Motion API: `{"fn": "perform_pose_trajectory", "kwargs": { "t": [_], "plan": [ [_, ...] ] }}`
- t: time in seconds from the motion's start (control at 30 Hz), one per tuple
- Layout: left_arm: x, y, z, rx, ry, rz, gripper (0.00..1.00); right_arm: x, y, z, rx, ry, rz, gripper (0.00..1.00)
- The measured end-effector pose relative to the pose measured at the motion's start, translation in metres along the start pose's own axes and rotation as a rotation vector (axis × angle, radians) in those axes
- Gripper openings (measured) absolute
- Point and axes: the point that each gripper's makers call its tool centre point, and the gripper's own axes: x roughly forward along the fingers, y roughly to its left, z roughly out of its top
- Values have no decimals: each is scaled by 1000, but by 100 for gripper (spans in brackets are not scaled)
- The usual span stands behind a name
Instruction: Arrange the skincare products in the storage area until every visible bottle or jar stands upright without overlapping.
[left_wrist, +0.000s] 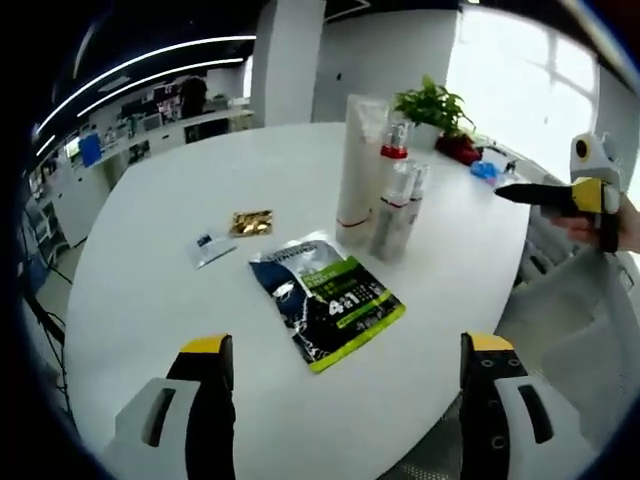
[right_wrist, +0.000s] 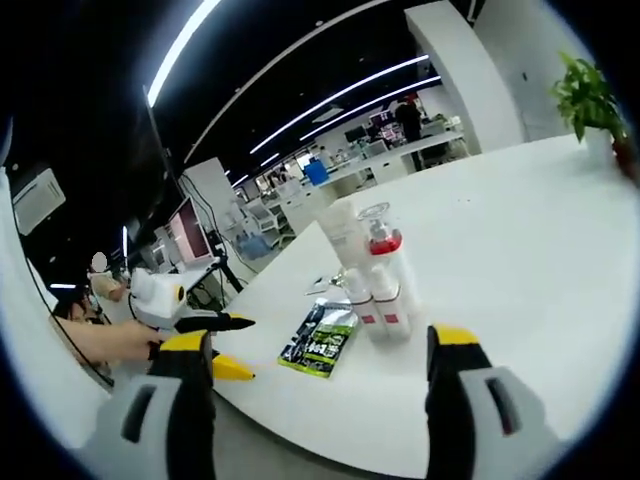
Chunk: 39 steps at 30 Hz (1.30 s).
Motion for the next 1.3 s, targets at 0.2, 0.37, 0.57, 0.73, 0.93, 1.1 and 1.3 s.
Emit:
{"fn": "perform_pose_trajectory", "kwargs": {
  "t": [0.2,0.37,0.57,0.73,0.93,1.1,1.3],
  "plan": [
    [-14,1,-7,-36,-6,8,95,2,1,-8,-32,32,8,88],
    [-24,1,-12,-51,-23,9,97,0,-1,-8,-26,24,2,88],
    [-30,2,-7,-56,-40,13,97,1,1,-10,-50,35,4,88],
    [-33,3,-6,-56,-48,21,97,2,3,-12,-67,46,11,88],
    [-34,5,-5,-64,-48,29,97,2,1,-12,-60,46,13,87],
    [-34,5,-6,-69,-43,27,97,2,1,-12,-59,45,14,87],
    [-33,8,-6,-74,-34,33,97,2,1,-12,-51,48,17,86]
  ]
}}
